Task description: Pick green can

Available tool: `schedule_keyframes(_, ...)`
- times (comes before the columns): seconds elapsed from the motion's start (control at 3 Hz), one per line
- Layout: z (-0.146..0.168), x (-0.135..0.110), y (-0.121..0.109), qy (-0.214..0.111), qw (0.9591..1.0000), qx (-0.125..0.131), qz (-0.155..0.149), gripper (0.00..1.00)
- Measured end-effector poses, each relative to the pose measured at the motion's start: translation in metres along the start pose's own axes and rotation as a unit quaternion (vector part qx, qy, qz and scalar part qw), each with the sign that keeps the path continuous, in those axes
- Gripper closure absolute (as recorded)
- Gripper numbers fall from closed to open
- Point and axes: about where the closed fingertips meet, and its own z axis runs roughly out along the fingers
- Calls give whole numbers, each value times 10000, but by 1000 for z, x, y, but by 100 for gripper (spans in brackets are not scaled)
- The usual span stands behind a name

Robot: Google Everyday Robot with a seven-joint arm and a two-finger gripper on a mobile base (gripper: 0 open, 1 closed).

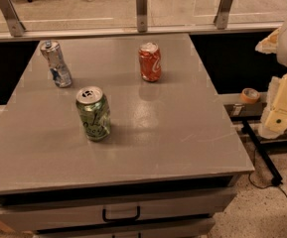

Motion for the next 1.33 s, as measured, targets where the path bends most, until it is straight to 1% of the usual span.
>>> schedule_keyframes(0.33, 0, 0, 0, 0, 10000, 0, 0, 0)
schedule_keyframes(0.67, 3, -4, 3, -285, 9995, -55, 102, 0)
schedule_keyframes(1.0, 24, -9, 6, -1220, 9911, -134, 523, 0)
schedule_keyframes(1.33, 35, -36, 13, -2157, 9717, -70, 965, 0)
